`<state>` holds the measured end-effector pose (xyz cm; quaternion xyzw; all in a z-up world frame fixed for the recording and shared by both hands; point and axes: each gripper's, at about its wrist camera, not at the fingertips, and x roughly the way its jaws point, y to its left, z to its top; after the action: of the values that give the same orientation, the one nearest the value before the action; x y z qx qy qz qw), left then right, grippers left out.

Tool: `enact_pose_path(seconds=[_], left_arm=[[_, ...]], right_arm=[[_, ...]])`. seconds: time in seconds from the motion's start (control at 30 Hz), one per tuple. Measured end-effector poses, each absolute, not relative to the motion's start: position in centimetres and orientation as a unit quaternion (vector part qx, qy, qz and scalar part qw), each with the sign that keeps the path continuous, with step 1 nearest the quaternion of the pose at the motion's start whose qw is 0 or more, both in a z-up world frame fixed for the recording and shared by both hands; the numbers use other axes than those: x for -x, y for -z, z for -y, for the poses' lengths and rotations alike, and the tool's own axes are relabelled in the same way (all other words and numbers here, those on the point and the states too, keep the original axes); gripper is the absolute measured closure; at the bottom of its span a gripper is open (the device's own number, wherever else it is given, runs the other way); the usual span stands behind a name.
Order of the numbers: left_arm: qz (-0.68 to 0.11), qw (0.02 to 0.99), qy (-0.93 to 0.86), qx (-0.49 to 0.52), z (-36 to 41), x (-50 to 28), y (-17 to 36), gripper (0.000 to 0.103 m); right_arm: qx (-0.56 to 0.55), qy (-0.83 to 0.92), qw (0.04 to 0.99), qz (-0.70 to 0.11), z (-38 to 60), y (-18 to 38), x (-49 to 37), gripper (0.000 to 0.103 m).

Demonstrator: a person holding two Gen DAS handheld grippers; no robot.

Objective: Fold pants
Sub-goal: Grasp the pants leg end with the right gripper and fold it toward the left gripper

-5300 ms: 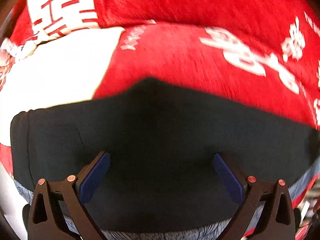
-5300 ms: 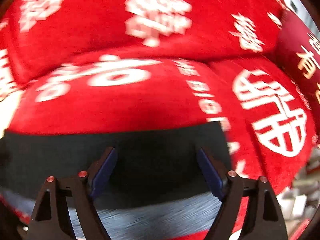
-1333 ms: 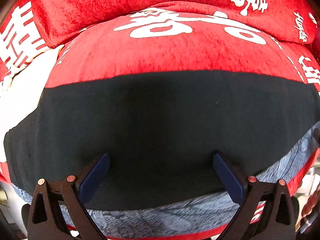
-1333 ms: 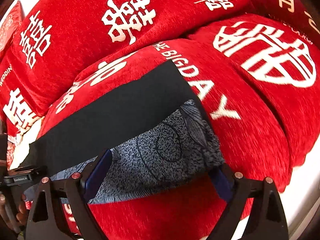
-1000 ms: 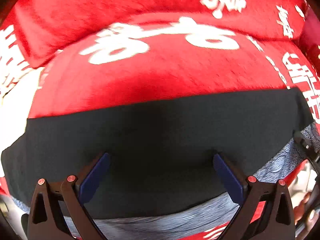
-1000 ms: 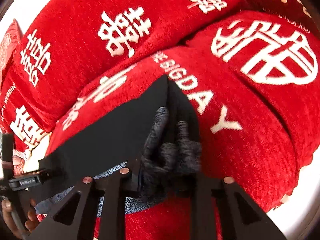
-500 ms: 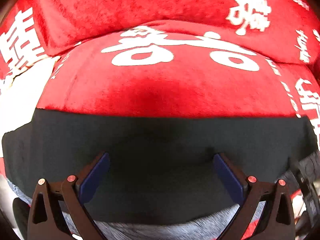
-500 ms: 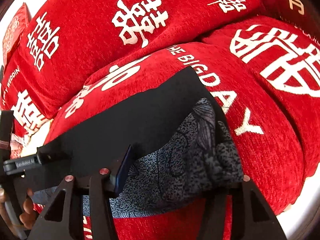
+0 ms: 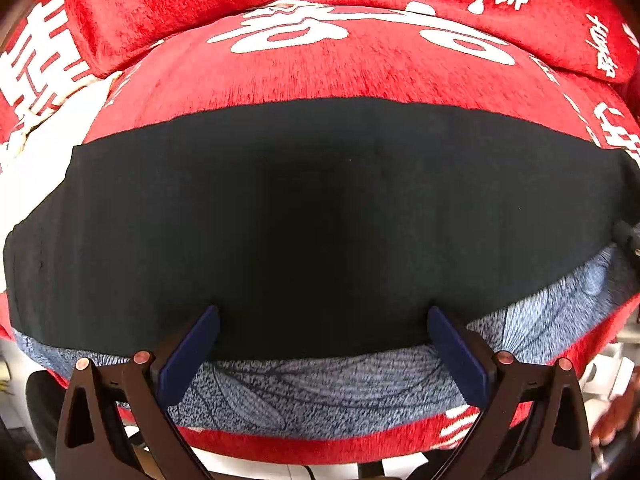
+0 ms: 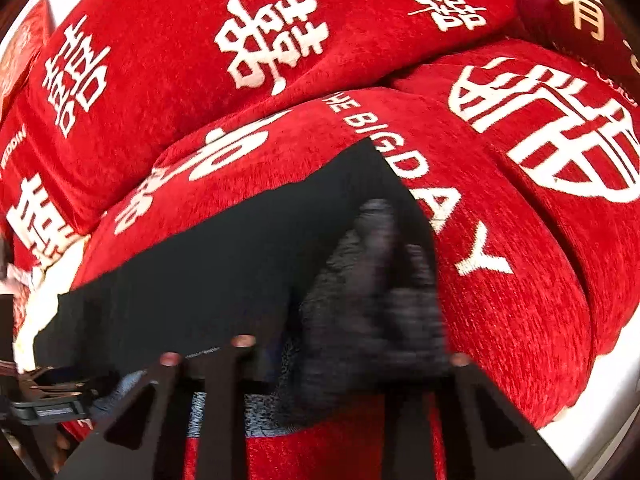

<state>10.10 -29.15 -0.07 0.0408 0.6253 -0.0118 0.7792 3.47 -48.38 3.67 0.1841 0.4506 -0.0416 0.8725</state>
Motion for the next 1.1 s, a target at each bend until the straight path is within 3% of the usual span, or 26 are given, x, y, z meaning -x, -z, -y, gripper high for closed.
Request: enact_pose_path(seconds=[0.27, 0.53, 0.83, 1.1], left_arm=[[-0.623, 0.780, 0.041, -0.042, 28.7, -10.2, -0.8, 0.000], [-0.585, 0.809, 0.042, 0.051, 18.3, -11.8, -5.4, 0.000], [-0.582, 0.804, -0.009, 0.123, 4.2, -11.2, -3.9, 0.000], [-0.586, 0.794, -0.030, 0.159, -0.7, -9.7, -1.8, 0.000]], right_arm=[[-0.107, 0.006, 0.917, -0.385, 42.4, -11.0, -2.0, 0.089], [-0.034, -0.072, 0.935, -0.344, 31.9, -14.2, -0.7, 0.089], [0.058, -0.129, 0.917, -0.373, 17.9, -10.3, -1.7, 0.089], [0.159, -0.138, 0.878, -0.429, 9.4, -2.9, -2.7, 0.089]])
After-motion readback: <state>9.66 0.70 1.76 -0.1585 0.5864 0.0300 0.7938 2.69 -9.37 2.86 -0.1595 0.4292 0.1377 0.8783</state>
